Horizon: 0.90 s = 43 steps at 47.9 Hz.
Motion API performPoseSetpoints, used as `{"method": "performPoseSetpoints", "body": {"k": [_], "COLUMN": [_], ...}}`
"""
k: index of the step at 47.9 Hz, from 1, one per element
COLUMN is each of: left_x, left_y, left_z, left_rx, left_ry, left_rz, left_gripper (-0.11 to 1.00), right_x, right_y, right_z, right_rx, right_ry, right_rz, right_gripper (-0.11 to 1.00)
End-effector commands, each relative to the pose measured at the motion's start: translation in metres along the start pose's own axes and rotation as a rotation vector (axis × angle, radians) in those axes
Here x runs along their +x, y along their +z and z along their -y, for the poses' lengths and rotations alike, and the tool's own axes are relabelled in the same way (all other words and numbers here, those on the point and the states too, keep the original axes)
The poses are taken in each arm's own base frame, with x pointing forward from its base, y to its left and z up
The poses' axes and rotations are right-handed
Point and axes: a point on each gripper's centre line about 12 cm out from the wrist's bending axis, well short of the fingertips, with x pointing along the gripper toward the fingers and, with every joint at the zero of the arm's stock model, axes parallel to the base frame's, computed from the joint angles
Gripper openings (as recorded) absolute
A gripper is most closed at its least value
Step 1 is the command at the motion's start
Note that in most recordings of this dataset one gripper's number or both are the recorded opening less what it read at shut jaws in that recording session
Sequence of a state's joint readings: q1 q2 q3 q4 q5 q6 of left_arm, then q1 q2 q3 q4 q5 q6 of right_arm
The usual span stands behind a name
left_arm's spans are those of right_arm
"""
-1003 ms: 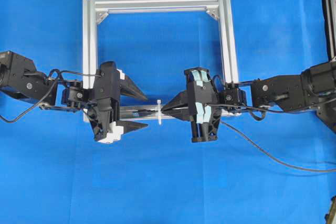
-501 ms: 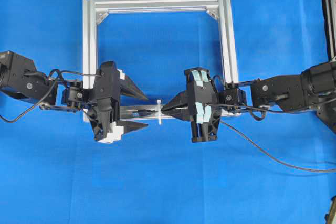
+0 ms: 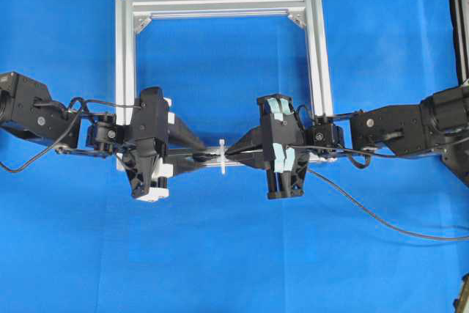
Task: Insert the wire through the string loop located in the center.
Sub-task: 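Close the left gripper on the USB plug beyond the loop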
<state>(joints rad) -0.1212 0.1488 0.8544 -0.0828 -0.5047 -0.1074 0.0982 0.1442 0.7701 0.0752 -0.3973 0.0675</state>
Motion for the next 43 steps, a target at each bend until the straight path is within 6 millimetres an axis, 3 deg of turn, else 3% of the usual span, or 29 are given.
{"method": "performPoseSetpoints", "body": {"k": [1,3,37,43], "left_x": [0.0005,0.0008,0.0010,0.0007], "left_y": [0.0127,0.0122,0.0130,0.0135], "left_z": [0.0018,0.0017,0.0007,0.0008], "left_rx": [0.001,0.001,-0.001,-0.001], "left_ry": [-0.006,-0.006,-0.003,-0.003], "left_rz": [0.038,0.036,0.038,0.040], "left_gripper": [0.15,0.07,0.08,0.08], "right_x": [-0.0013,-0.0013,-0.0011,-0.0010], "right_y": [0.0086,0.0086,0.0082,0.0088], "right_z": [-0.0005,-0.0006,-0.0012,-0.0013], "right_rx": [0.000,-0.002,-0.007,-0.004], "right_ry": [0.002,0.003,0.004,0.004], "right_rz": [0.028,0.028,0.021,0.023], "right_gripper": [-0.03,-0.03,-0.03,0.09]}}
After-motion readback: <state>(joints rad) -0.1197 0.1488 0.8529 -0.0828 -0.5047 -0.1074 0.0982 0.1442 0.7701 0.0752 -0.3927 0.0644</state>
